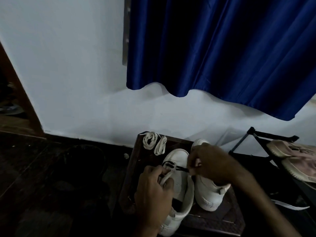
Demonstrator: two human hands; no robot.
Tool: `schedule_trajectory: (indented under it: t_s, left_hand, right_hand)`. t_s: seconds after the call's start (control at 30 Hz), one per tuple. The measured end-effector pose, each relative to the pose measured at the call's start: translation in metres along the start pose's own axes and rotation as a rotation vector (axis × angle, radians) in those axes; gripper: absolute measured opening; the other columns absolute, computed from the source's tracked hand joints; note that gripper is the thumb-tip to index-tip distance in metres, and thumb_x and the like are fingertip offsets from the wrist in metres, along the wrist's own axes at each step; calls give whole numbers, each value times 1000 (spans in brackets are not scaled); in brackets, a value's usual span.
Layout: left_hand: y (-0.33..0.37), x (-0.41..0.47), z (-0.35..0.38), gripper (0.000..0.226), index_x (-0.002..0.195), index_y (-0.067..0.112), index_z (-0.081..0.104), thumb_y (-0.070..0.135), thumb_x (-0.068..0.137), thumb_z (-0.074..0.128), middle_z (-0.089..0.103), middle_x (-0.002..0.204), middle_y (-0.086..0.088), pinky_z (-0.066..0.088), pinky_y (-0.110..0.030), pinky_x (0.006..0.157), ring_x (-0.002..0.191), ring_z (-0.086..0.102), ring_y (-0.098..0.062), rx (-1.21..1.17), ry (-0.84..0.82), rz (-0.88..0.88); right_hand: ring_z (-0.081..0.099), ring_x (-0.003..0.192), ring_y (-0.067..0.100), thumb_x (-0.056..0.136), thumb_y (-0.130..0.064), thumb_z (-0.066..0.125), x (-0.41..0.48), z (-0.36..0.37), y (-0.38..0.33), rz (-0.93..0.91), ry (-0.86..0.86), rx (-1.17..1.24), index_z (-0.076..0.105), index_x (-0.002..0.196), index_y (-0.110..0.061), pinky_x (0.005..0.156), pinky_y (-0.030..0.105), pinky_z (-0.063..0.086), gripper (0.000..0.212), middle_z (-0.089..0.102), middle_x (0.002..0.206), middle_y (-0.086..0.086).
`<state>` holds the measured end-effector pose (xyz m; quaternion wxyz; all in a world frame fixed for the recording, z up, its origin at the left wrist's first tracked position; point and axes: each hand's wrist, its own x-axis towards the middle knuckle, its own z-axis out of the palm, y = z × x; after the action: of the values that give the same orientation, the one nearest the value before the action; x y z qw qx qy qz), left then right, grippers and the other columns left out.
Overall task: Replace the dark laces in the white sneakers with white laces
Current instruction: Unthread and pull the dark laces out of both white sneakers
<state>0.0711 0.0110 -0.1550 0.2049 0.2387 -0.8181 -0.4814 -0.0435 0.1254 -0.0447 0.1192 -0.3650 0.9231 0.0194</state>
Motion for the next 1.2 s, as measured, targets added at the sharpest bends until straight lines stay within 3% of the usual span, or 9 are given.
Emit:
schedule_trajectory:
  t_s: [0.07, 0.17, 0.33, 0.5, 0.73, 0.87, 0.93, 1.07, 1.2]
  left_hand:
    - [1, 0, -1, 9, 79, 39, 56, 34, 80, 64, 51, 91, 18, 38, -23, 61, 85, 53, -5, -7, 3, 4]
    - [0, 0, 0, 10, 81, 38, 56, 35, 80, 64, 51, 92, 18, 43, -27, 65, 85, 54, -6, -1, 2, 5]
    - [0, -1, 1, 9, 80, 36, 56, 33, 79, 64, 52, 90, 17, 42, -27, 62, 82, 55, -7, -14, 6, -8]
    - [0, -1, 0, 7, 80, 35, 58, 32, 78, 63, 51, 90, 16, 43, -29, 62, 81, 55, -9, 0, 0, -4]
    - [1, 0, -1, 8, 79, 35, 56, 31, 79, 64, 50, 89, 14, 46, -32, 60, 78, 56, -11, 8, -11, 20]
    - [2, 2, -2, 10, 79, 35, 53, 33, 79, 63, 50, 89, 17, 45, -31, 60, 80, 55, -11, 75, -41, 84]
    - [3, 3, -3, 13, 79, 37, 50, 34, 81, 62, 49, 89, 17, 40, -28, 60, 83, 53, -8, 135, -61, 104]
    - [8, 5, -3, 15, 96, 38, 49, 35, 87, 59, 49, 97, 18, 44, -26, 64, 93, 50, -4, 207, -74, 117]
    - [9, 4, -4, 17, 98, 36, 47, 28, 87, 57, 47, 100, 16, 40, -26, 65, 98, 49, -8, 223, -72, 105]
  right_hand:
    - [55, 87, -2, 78, -36, 76, -20, -34, 20, -2, -107, 80, 68, 74, -38, 78, 20, 46, 10, 59, 86, -19]
    - [61, 86, 2, 78, -39, 75, -51, -78, 43, 23, -136, 186, 71, 80, -45, 76, 23, 48, 7, 65, 90, -21]
    - [61, 77, 3, 81, -36, 72, -35, -82, 62, 169, 234, 325, 71, 79, -41, 67, 21, 44, 5, 68, 86, -18]
    - [64, 75, 12, 86, -31, 71, 17, -42, 56, 286, 380, 292, 72, 85, -28, 75, 35, 55, 3, 71, 85, -6]
    - [65, 94, 24, 87, -34, 65, 37, 21, 25, 268, 285, 57, 68, 106, -25, 79, 35, 53, 21, 69, 104, 1]
    - [65, 92, 14, 82, -33, 70, 28, 33, 3, 130, 166, 190, 73, 93, -28, 77, 29, 52, 13, 71, 96, -7]
    - [65, 95, 15, 80, -33, 70, 29, 37, -2, 132, 98, 155, 73, 92, -27, 79, 30, 53, 14, 70, 98, -8]
    - [63, 103, 20, 80, -28, 65, 37, 41, -7, 132, 122, 49, 69, 96, -24, 81, 33, 51, 17, 68, 106, -3]
    - [59, 108, 25, 83, -25, 58, 36, 40, -10, 108, 106, -55, 66, 101, -17, 87, 37, 49, 21, 65, 110, 6]
